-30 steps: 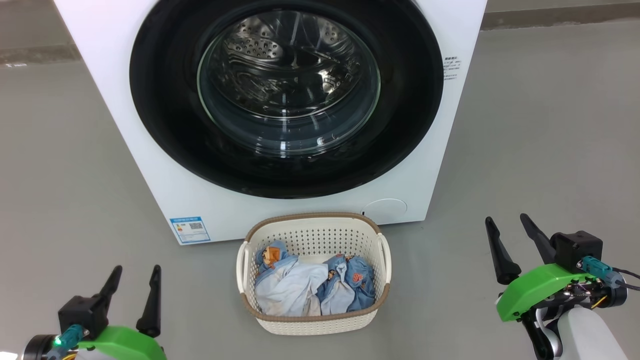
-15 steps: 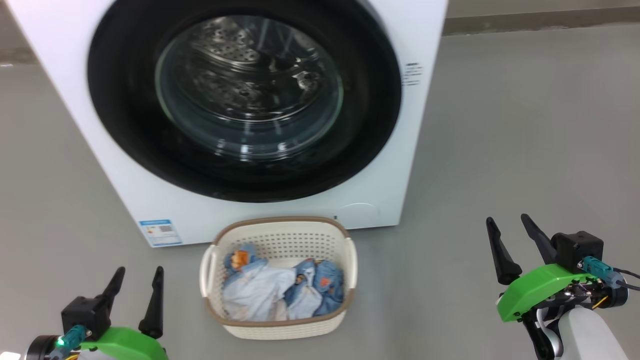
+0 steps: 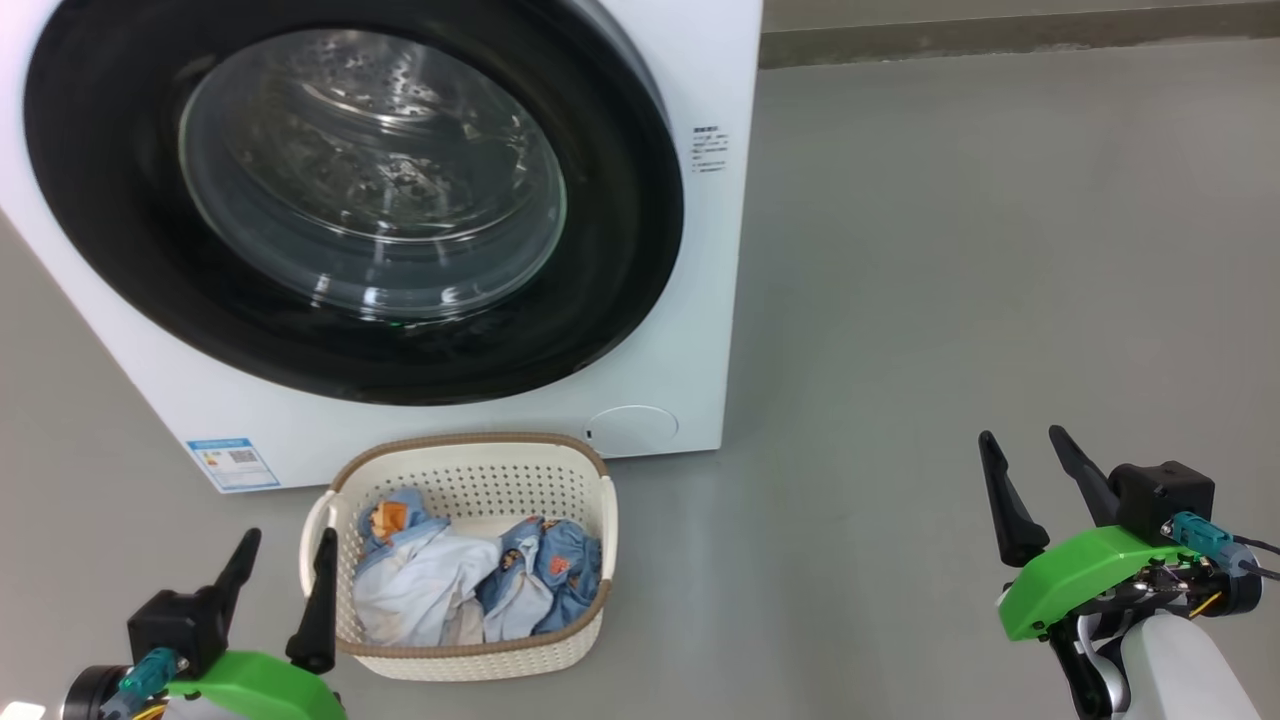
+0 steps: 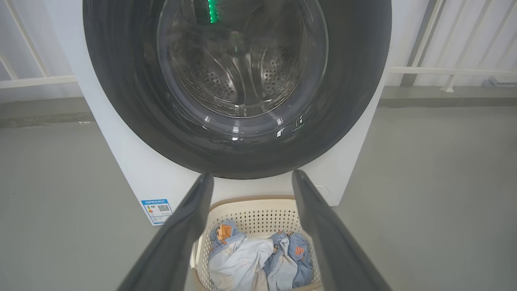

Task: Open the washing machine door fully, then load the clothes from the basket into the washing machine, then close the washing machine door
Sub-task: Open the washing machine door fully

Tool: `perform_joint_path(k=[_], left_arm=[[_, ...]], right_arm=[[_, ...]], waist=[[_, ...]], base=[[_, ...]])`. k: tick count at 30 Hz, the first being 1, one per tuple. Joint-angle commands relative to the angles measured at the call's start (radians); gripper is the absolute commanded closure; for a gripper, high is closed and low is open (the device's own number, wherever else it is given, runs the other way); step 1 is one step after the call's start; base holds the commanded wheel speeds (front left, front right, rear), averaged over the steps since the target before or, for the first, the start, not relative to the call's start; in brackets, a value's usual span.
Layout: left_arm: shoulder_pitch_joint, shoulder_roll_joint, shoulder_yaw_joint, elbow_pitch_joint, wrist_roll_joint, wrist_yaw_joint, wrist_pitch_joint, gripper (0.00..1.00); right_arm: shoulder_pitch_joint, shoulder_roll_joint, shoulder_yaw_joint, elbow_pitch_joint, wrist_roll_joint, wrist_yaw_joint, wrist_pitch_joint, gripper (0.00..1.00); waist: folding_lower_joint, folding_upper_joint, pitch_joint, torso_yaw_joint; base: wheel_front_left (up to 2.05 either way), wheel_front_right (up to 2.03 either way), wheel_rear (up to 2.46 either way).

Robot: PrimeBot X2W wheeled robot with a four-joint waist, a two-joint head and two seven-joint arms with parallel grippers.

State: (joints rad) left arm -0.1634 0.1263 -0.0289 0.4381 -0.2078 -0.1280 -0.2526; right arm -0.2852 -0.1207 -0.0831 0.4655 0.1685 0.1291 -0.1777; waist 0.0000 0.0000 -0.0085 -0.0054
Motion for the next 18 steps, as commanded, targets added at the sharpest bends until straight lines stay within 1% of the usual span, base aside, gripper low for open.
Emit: perform_joint_path(k=[1, 18], left_arm=[[-0.046, 0.027, 0.029, -0.029, -0.002, -0.001, -0.009, 0.0], [-0.019, 0.012, 0.044, -0.088, 0.027, -0.002, -0.009, 0.0]], right_arm=[[-0.01, 0.003, 0.018, -0.029, -0.005, 0.002, -0.01, 0.0], [-0.02, 0.002, 0.011, -0.017, 0.007, 0.002, -0.021, 0.0]], waist=[[0.0, 0.0, 0.001, 0.0], [0.0, 0.0, 0.004, 0.004]], base=[[0.32, 0.32, -0.63], [0.03, 0.03, -0.06]])
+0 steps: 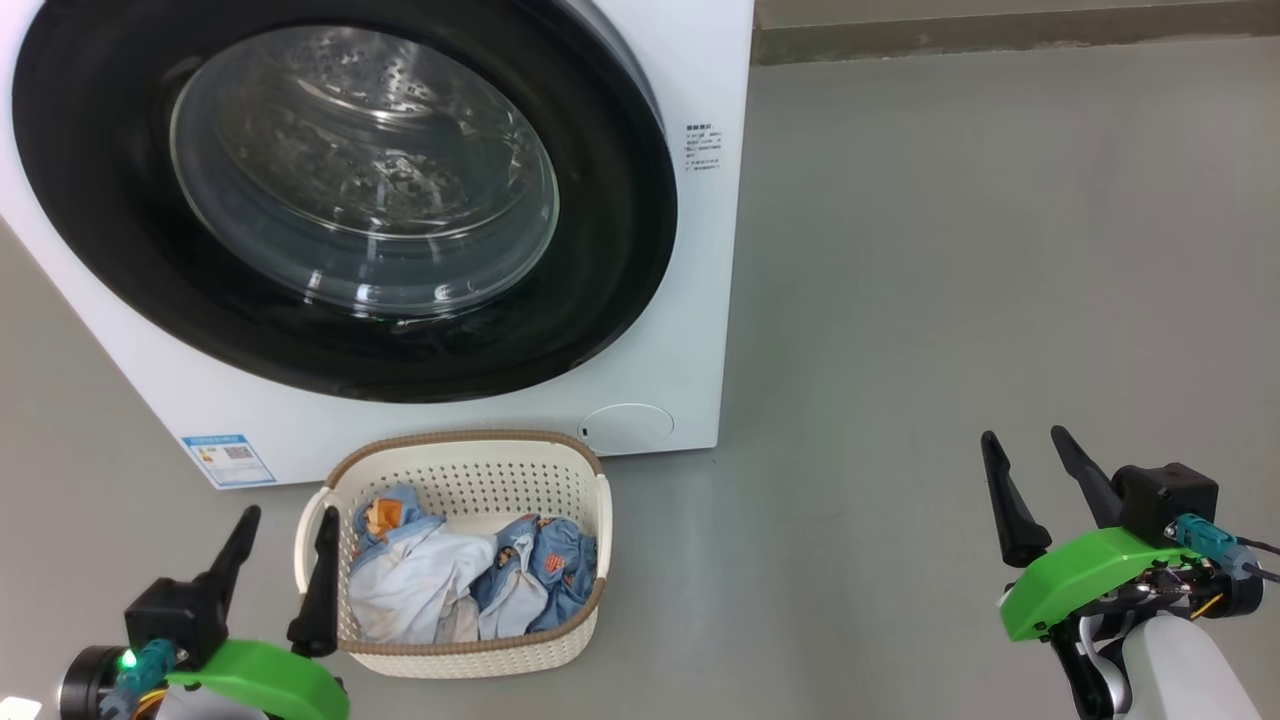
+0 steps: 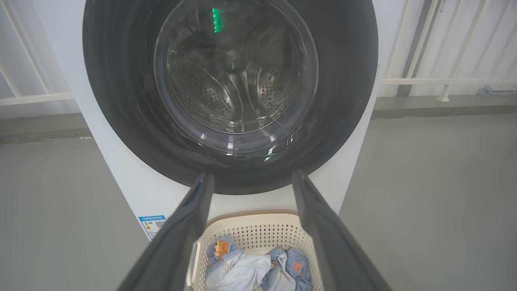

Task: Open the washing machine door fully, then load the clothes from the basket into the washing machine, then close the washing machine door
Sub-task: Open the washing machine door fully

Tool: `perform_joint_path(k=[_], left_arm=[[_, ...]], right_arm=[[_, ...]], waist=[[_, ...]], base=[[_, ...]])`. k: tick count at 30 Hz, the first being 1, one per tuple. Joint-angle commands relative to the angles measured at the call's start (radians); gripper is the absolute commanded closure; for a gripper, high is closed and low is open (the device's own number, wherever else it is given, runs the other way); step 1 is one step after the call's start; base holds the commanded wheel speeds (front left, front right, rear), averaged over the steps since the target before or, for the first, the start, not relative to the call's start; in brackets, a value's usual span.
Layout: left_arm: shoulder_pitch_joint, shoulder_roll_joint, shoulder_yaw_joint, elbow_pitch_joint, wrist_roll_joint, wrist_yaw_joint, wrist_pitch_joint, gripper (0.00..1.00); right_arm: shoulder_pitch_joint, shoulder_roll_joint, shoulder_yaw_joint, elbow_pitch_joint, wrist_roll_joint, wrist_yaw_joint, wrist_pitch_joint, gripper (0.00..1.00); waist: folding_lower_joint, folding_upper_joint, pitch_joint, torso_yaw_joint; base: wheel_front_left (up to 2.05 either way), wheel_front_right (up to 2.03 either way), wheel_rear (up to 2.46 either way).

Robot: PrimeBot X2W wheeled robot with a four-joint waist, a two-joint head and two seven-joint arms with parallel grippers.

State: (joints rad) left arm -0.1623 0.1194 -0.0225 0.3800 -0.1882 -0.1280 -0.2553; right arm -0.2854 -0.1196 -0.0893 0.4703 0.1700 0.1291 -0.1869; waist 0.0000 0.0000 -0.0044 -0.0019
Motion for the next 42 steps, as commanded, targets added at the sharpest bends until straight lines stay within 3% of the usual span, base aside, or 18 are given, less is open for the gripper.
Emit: perform_joint_path(k=[1, 25, 29, 42], left_arm=[[-0.021, 0.019, 0.038, -0.03, 0.008, -0.002, -0.006, 0.0], [0.001, 0.0, 0.044, -0.084, 0.029, -0.002, -0.006, 0.0], [0.008, -0.004, 0.032, -0.079, 0.023, -0.003, -0.006, 0.0], [-0.01, -0.004, -0.013, -0.057, 0.004, -0.003, -0.006, 0.0]], right_arm=[[-0.02, 0.001, 0.017, -0.022, 0.005, 0.002, -0.012, 0.0], [-0.108, 0.01, 0.0, -0.042, 0.072, 0.002, 0.006, 0.0], [-0.162, 0.02, -0.033, -0.044, 0.157, 0.002, 0.027, 0.0], [-0.372, 0.066, -0.278, 0.032, 0.618, 0.002, 0.128, 0.0]], waist=[[0.0, 0.0, 0.0, 0.001], [0.0, 0.0, 0.02, 0.024], [0.0, 0.0, 0.023, 0.031], [0.0, 0.0, 0.063, 0.075]], base=[[0.0, 0.0, 0.0], [0.0, 0.0, 0.0], [0.0, 0.0, 0.0], [0.0, 0.0, 0.0]])
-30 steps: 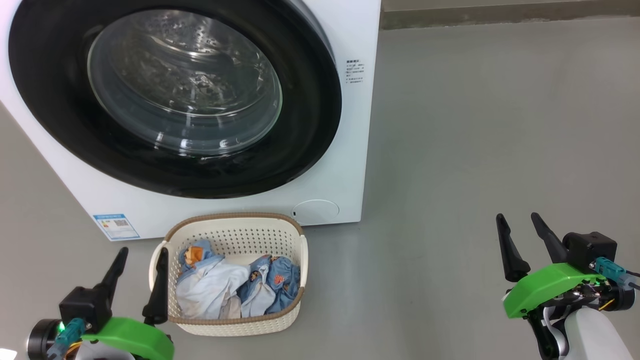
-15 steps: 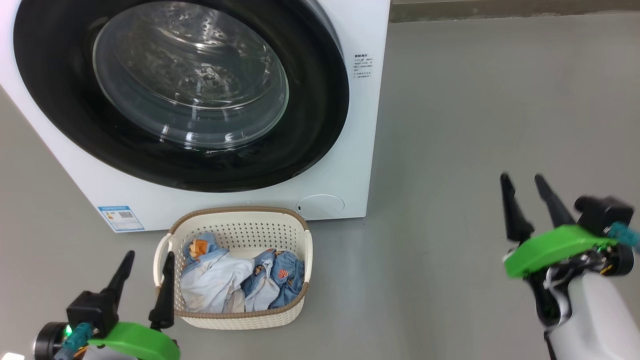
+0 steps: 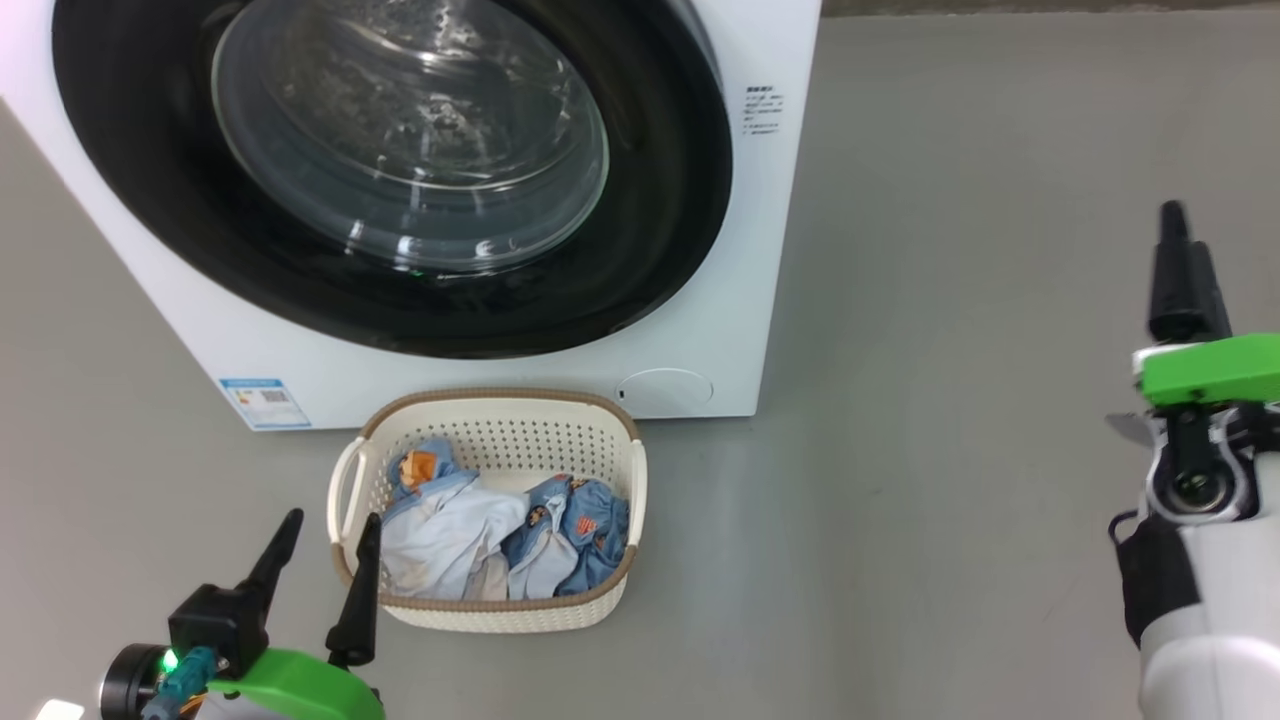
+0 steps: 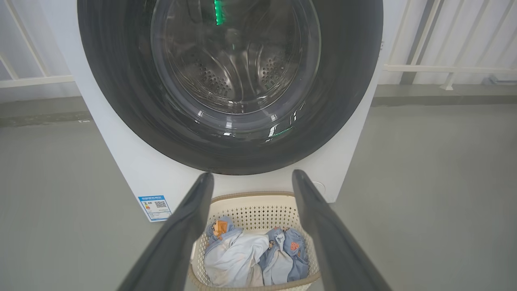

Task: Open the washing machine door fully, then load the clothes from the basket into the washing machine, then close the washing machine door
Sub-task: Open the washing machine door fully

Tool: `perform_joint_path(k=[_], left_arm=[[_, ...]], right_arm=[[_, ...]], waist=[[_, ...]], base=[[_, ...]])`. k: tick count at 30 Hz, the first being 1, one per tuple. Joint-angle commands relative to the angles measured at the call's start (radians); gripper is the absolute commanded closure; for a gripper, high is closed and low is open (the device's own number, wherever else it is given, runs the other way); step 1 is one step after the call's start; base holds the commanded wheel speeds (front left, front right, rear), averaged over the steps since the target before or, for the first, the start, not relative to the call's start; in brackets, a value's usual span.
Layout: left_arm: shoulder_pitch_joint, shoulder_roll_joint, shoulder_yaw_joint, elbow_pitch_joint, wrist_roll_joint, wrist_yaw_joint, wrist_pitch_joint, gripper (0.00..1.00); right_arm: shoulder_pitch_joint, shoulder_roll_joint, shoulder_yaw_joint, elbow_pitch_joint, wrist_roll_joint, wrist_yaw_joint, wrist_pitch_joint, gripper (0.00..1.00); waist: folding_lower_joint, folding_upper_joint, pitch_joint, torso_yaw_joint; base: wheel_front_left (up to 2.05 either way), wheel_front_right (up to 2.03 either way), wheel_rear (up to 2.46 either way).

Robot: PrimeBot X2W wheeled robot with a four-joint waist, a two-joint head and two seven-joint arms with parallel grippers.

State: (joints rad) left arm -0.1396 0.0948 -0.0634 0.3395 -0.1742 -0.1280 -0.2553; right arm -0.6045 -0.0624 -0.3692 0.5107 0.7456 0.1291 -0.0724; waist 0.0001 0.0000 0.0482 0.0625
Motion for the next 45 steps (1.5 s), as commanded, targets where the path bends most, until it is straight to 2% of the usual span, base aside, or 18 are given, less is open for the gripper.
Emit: perform_joint_path(k=[1, 4, 5, 6, 7, 14, 19, 37, 45], left_arm=[[-0.035, 0.02, 0.026, -0.017, -0.011, -0.003, -0.006, 0.0], [-0.039, 0.019, 0.022, -0.017, -0.012, -0.003, -0.006, 0.0], [-0.041, 0.018, 0.019, -0.018, -0.012, -0.003, -0.006, 0.0], [-0.043, 0.017, 0.016, -0.017, -0.012, -0.003, -0.006, 0.0], [-0.044, 0.016, 0.015, -0.015, -0.013, -0.003, -0.006, 0.0], [-0.067, 0.007, 0.005, -0.005, -0.022, -0.003, -0.006, 0.0], [-0.079, 0.0, -0.001, -0.008, -0.025, -0.003, -0.006, 0.0], [-0.138, -0.025, -0.008, -0.042, -0.04, -0.003, -0.006, 0.0], [-0.169, -0.034, -0.011, -0.071, -0.041, -0.003, -0.006, 0.0]], right_arm=[[-0.067, 0.01, -0.021, 0.009, 0.076, 0.002, 0.021, 0.0], [-0.098, 0.011, -0.057, 0.045, 0.133, 0.002, 0.033, 0.02], [-0.115, 0.011, -0.072, 0.068, 0.164, 0.002, 0.037, 0.37], [-0.13, 0.012, -0.081, 0.089, 0.189, 0.002, 0.038, 0.65], [-0.146, 0.012, -0.088, 0.11, 0.213, 0.002, 0.038, 0.98], [-0.247, 0.012, -0.108, 0.228, 0.316, 0.002, 0.048, 1.0], [-0.333, 0.012, -0.113, 0.306, 0.365, 0.002, 0.125, 1.0], [-0.682, -0.009, -0.107, 0.506, 0.266, 0.002, 0.434, 1.0], [-0.798, -0.015, -0.118, 0.565, 0.204, 0.002, 0.469, 1.0]], waist=[[0.0, 0.0, 0.014, 0.014], [0.0, 0.0, 0.023, 0.021], [0.0, 0.0, 0.028, 0.025], [0.0, 0.0, 0.032, 0.029], [0.0, 0.0, 0.036, 0.032], [0.0, 0.0, 0.068, 0.055], [0.0, 0.0, 0.089, 0.069], [0.0, 0.0, 0.216, 0.121], [0.0, 0.0, 0.273, 0.144]], base=[[0.0, 0.0, 0.0], [0.0, 0.0, 0.0], [0.0, 0.0, 0.0], [0.0, 0.0, 0.0], [0.0, 0.0, 0.0], [0.0, 0.0, 0.0], [0.0, 0.0, 0.0], [0.0, 0.0, 0.0], [0.0, 0.0, 0.0]])
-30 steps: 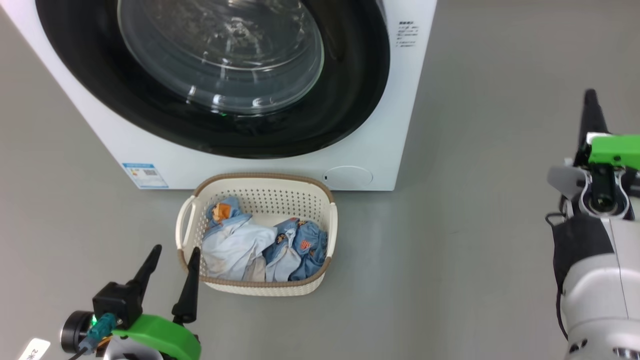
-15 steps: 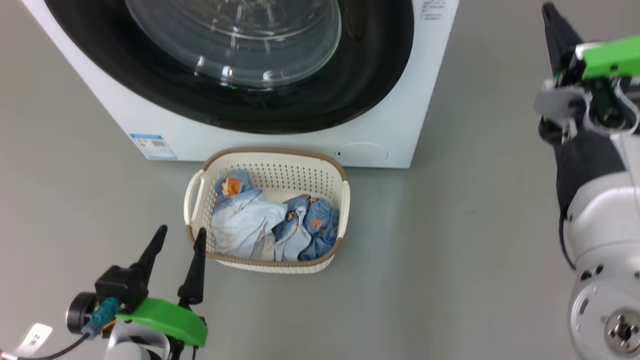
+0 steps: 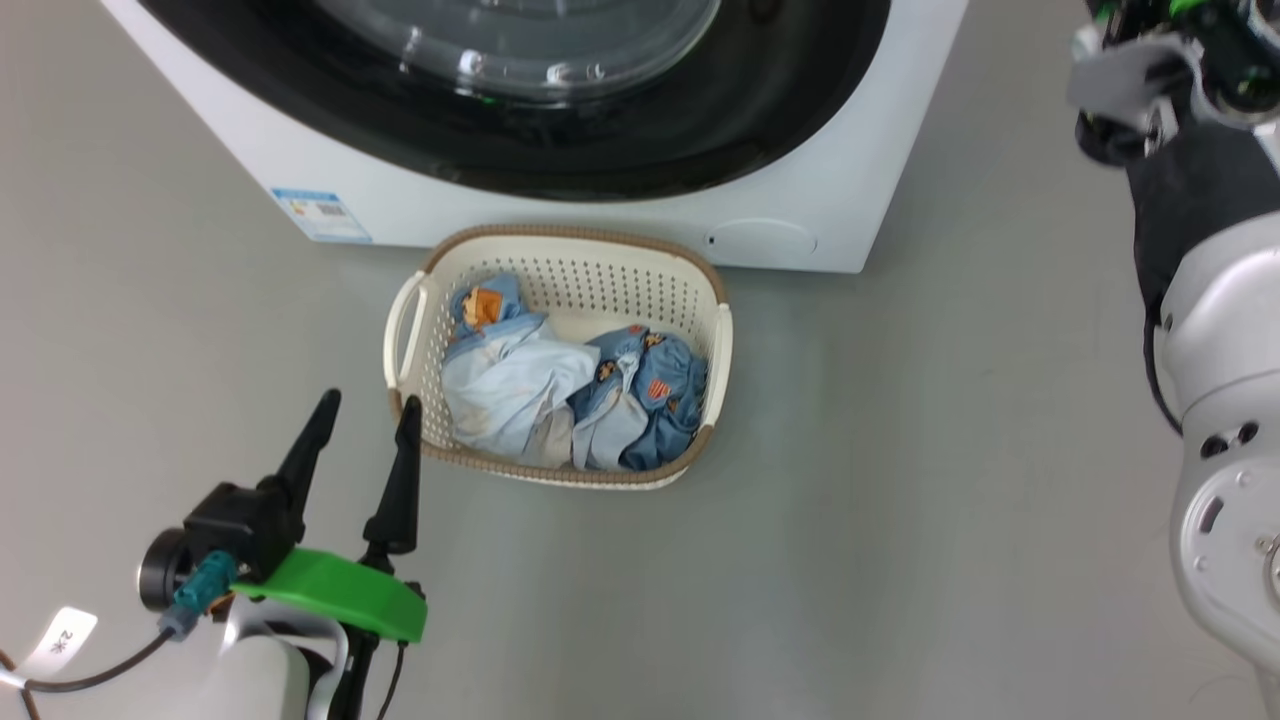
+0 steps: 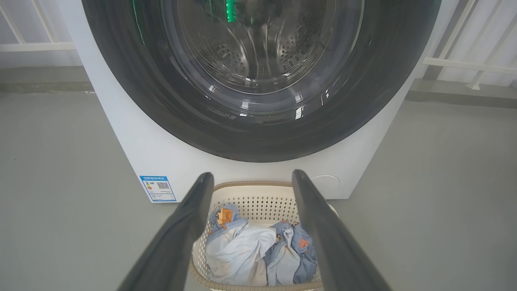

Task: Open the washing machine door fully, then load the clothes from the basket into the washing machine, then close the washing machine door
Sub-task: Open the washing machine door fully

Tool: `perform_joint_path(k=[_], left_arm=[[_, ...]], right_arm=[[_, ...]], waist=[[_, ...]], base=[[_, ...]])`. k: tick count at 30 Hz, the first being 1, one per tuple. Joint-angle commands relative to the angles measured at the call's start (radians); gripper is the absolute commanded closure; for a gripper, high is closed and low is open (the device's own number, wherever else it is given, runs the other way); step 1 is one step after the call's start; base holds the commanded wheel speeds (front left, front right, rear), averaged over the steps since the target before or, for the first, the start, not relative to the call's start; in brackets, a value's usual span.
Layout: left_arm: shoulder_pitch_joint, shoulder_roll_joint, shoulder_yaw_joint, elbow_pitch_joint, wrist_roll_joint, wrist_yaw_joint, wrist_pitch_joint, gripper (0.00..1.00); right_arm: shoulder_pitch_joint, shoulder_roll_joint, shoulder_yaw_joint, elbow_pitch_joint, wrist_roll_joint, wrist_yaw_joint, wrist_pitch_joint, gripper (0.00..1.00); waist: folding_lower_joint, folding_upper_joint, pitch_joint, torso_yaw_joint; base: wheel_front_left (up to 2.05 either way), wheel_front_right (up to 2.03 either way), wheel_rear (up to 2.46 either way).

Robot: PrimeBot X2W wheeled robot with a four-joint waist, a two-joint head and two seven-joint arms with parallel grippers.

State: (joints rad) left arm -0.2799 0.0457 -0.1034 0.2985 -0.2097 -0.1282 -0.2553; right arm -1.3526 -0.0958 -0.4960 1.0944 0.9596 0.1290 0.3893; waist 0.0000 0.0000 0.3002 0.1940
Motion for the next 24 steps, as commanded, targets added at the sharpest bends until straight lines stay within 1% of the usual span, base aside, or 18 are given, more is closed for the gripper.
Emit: perform_joint_path(k=[1, 24], left_arm=[[-0.031, 0.015, 0.028, -0.034, -0.006, -0.002, -0.006, 0.0], [-0.069, 0.005, 0.012, -0.089, -0.029, -0.002, -0.006, 0.0]], right_arm=[[-0.061, 0.019, 0.006, -0.013, -0.016, 0.002, 0.008, 1.0], [-0.191, 0.031, -0.026, 0.046, -0.12, 0.002, 0.007, 1.0]], waist=[[0.0, 0.0, 0.028, 0.014], [0.0, 0.0, 0.124, 0.057]], base=[[0.0, 0.0, 0.0], [0.0, 0.0, 0.0]])
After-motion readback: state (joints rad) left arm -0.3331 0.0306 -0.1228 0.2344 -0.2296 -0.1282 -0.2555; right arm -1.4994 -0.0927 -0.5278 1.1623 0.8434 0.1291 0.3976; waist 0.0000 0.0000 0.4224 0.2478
